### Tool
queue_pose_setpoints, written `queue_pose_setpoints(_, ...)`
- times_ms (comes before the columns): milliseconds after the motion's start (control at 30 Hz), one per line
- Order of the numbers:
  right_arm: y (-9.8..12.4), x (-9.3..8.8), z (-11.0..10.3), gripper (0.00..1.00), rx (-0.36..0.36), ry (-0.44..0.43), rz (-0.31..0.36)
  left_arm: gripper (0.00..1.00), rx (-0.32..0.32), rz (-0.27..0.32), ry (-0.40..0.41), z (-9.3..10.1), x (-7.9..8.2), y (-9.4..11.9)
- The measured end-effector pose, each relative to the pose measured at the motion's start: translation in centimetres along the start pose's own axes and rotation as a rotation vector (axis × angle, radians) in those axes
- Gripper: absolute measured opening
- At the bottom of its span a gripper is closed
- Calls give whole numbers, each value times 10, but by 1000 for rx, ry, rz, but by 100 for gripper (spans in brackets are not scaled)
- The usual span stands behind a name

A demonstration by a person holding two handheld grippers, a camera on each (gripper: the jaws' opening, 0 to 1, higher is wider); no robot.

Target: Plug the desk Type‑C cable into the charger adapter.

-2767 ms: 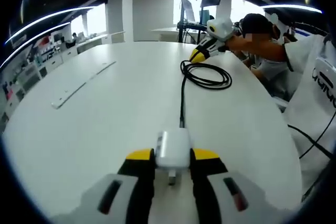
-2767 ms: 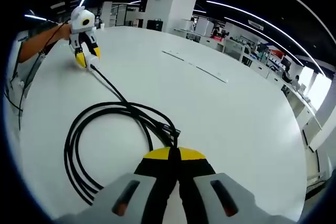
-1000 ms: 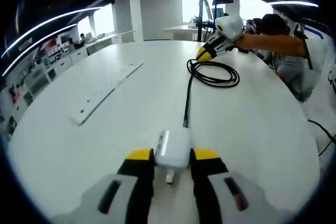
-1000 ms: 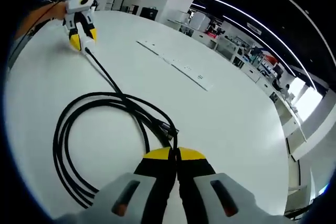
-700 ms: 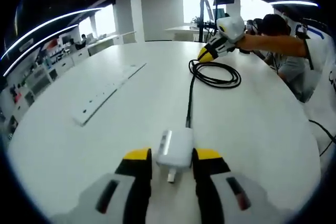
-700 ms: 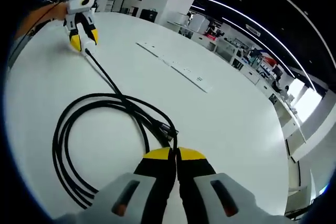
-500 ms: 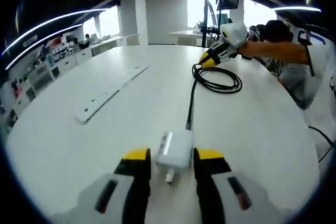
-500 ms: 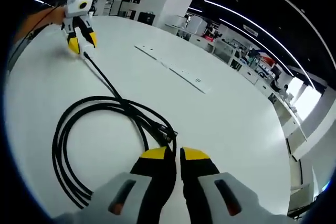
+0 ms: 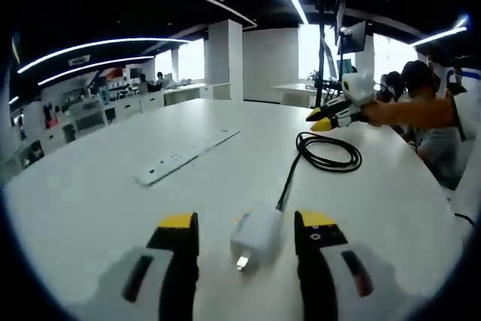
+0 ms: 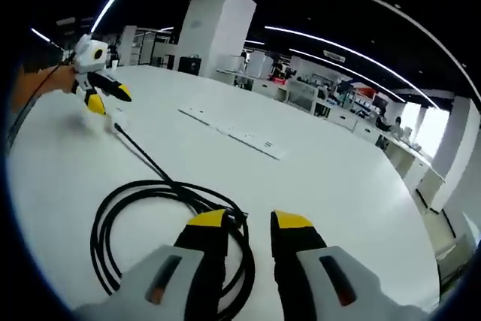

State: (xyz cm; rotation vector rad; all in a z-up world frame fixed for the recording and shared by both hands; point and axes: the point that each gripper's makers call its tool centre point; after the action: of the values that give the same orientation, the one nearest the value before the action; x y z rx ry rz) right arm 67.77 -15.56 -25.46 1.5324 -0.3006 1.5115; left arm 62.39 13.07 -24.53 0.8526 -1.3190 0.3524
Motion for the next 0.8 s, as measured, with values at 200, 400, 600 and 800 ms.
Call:
queue_pose_setpoints(200,3,10,-7,30,10,-77,93,60,130,147,-11,-1,13,26)
queue_pose_setpoints(400,17,18,-22,38,20,-121,178,69,214,234,81,-15,16,51)
queue_pose_setpoints(600,26,23,-27,51,1,-121,239,79,282,262,128,-33,12,69)
queue_pose_setpoints(800,30,26,-29,66,-24,-155,292,96,400,324,122,-44,15,90)
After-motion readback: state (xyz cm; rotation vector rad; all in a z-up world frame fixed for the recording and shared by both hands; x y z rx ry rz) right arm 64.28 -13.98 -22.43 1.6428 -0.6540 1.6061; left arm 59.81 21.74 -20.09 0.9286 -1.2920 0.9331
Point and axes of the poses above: the point that each gripper's makers call its tool centre point, and the gripper's own axes: y roughly backward along the fingers, z roughly to its right, x roughly out of its top, and after that the axes turned 4 degrees about x, right-handed
